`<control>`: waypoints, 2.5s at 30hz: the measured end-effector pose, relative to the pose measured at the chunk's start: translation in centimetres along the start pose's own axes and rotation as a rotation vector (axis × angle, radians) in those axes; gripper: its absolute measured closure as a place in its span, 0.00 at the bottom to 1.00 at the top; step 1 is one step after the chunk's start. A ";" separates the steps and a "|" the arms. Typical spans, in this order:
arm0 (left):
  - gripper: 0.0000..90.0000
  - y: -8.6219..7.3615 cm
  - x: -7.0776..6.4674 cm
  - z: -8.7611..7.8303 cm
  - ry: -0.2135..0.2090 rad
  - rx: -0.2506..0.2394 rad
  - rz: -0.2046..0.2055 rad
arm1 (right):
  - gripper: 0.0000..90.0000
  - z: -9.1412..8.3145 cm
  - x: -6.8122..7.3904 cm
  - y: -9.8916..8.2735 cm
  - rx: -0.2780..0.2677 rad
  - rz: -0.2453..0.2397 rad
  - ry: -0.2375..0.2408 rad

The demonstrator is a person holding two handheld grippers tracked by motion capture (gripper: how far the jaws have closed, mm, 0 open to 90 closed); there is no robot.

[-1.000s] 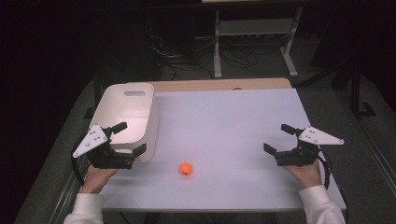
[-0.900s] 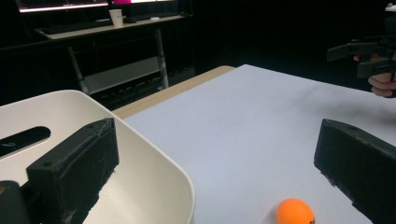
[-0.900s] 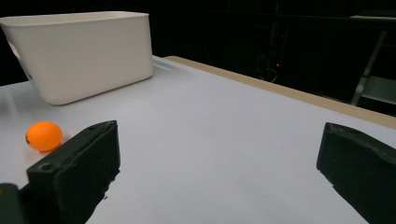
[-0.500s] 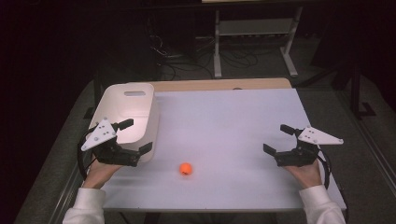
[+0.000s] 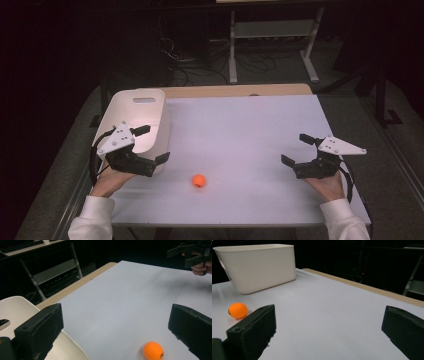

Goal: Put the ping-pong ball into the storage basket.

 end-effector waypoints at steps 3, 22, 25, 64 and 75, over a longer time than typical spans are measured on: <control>0.00 0.1 -0.2 0.3 -0.012 0.020 0.012 | 0.00 0.0 0.0 0.0 -0.001 0.000 0.002; 0.00 0.7 -1.5 1.8 -0.128 0.152 0.080 | 0.00 0.0 0.2 0.0 0.001 -0.002 0.018; 0.00 0.8 -1.6 2.0 -0.148 0.161 0.081 | 0.00 0.0 0.2 0.0 -0.001 -0.004 0.017; 0.00 0.5 -3.2 5.1 -0.362 0.472 0.153 | 0.00 0.2 0.5 -0.2 0.015 -0.009 0.035; 0.00 0.3 -3.5 5.9 -0.382 0.554 0.171 | 0.00 0.2 0.5 -0.2 0.018 -0.013 0.039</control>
Point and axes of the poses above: each handheld gripper's, and its own axes: z roughly forward along the jaws, y roughly out of its top, x roughly to its left, the point moved 7 cm from there along z, roughly forward along the jaws
